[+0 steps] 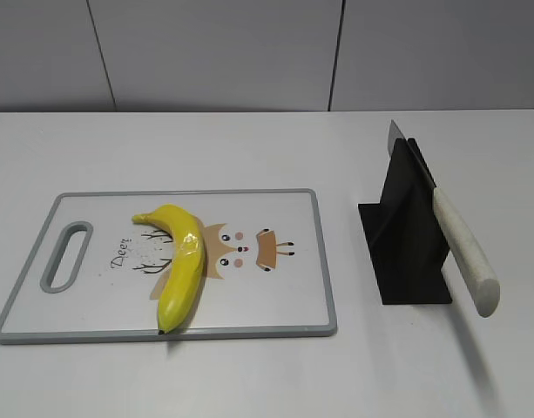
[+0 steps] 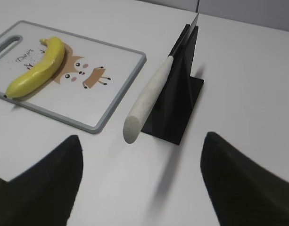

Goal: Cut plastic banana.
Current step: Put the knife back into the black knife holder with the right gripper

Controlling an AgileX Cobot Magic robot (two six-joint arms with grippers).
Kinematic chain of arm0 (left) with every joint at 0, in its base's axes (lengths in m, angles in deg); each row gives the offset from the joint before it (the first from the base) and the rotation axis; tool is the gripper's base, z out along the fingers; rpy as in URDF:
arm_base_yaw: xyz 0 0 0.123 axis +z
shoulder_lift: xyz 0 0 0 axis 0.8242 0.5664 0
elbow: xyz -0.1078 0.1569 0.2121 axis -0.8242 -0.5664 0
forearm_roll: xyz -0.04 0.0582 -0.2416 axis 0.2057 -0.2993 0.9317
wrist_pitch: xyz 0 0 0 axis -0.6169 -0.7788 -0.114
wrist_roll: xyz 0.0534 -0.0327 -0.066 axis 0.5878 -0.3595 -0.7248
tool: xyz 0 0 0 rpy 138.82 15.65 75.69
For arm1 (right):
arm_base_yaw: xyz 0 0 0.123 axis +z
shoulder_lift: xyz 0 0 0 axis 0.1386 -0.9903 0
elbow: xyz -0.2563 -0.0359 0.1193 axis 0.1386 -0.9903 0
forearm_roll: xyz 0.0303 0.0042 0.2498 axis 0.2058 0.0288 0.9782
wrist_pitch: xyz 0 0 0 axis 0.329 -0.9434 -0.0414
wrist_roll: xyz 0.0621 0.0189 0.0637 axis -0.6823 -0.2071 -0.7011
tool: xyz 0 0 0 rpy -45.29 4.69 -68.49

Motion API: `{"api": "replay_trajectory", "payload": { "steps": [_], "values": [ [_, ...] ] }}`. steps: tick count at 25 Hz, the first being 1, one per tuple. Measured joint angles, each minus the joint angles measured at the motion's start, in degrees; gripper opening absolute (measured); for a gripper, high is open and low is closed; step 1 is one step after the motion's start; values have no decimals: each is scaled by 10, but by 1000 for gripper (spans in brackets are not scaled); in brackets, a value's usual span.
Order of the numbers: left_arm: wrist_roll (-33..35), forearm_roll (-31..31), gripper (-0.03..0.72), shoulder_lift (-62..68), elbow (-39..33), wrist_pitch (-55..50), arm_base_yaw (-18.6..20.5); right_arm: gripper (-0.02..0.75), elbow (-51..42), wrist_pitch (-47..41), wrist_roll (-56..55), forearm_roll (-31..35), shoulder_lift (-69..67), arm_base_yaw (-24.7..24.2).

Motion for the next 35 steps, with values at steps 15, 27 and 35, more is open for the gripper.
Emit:
{"api": "replay_trajectory", "payload": {
  "steps": [15, 27, 35],
  "values": [
    [0, 0, 503, 0, 0, 0, 0, 586, 8, -76, 37, 0, 98, 0],
    [0, 0, 503, 0, 0, 0, 0, 584, -2, -114, 54, -1, 108, 0],
    [0, 0, 503, 0, 0, 0, 0, 580, -2, -115, 54, -1, 108, -26]
  ]
}}
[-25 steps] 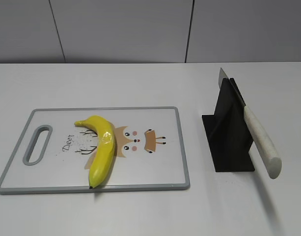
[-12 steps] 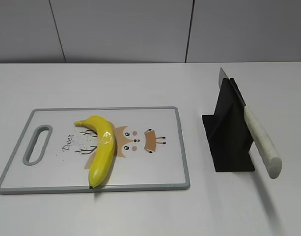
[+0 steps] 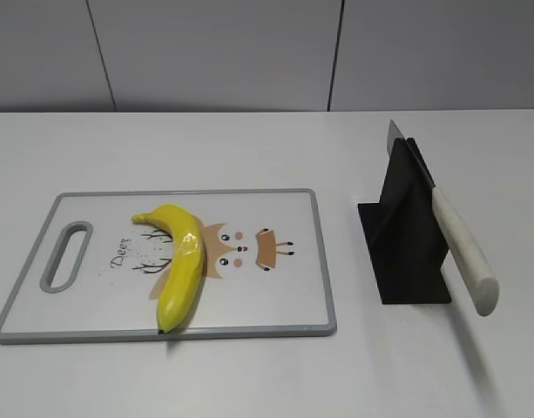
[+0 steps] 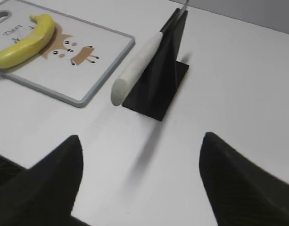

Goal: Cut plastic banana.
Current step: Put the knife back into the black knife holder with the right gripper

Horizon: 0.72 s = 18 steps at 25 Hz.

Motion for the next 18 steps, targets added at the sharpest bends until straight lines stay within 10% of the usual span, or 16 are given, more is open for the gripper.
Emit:
{"api": "replay_trajectory", "payload": {
  "steps": [9, 18],
  "values": [
    [0, 0, 503, 0, 0, 0, 0, 577, 0, 0, 1, 0, 0, -163],
    [0, 0, 503, 0, 0, 0, 0, 575, 0, 0, 1, 0, 0, -178]
  ]
}}
